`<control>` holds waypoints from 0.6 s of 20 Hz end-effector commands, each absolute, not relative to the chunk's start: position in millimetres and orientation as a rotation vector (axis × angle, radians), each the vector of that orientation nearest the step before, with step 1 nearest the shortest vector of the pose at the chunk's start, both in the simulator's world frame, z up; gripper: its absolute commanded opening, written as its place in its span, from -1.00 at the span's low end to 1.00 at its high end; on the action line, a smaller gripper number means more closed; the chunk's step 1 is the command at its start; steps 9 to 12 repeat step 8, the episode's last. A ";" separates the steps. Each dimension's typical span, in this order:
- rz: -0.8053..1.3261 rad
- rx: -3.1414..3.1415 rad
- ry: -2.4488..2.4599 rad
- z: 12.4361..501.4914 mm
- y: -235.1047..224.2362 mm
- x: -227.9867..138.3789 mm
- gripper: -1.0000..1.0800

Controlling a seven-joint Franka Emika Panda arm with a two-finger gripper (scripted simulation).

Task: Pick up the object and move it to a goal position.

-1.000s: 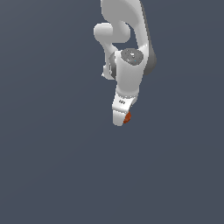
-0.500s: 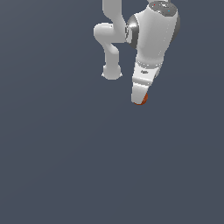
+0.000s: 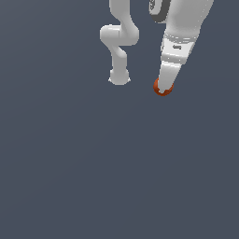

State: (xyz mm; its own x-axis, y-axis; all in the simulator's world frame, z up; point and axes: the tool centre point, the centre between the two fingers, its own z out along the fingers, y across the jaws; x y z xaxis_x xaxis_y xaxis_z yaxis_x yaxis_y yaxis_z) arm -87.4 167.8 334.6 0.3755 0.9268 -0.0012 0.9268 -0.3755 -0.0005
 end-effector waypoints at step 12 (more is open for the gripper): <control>0.000 2.608 1.752 355.9 180.3 -90.5 -1.00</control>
